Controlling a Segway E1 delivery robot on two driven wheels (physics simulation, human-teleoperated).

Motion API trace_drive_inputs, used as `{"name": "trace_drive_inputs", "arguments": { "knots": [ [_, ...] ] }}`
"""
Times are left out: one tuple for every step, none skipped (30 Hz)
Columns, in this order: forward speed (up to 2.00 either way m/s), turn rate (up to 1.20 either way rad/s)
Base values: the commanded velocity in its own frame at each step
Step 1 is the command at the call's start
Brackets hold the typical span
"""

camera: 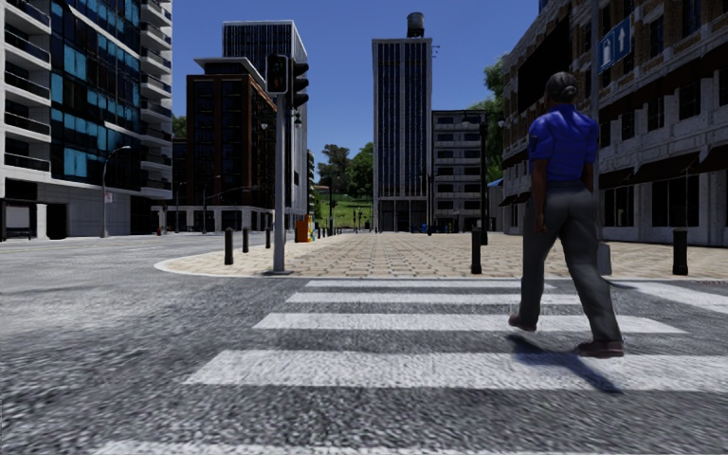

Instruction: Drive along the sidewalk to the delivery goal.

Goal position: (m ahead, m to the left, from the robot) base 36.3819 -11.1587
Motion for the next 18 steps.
{"name": "trace_drive_inputs", "arguments": {
  "knots": [
    [1.01,0.0],
    [1.01,0.0],
    [1.01,0.0],
    [1.01,0.0],
    [1.01,0.0],
    [2.0,0.0],
    [2.0,0.0],
    [2.0,0.0],
    [2.0,0.0],
    [2.0,0.0],
    [2.0,0.0],
    [2.0,0.0],
    [2.0,0.0],
    [2.0,0.0],
    [2.0,0.0],
    [2.0,0.0],
    [2.0,0.0],
    [2.0,0.0]
  ]
}}
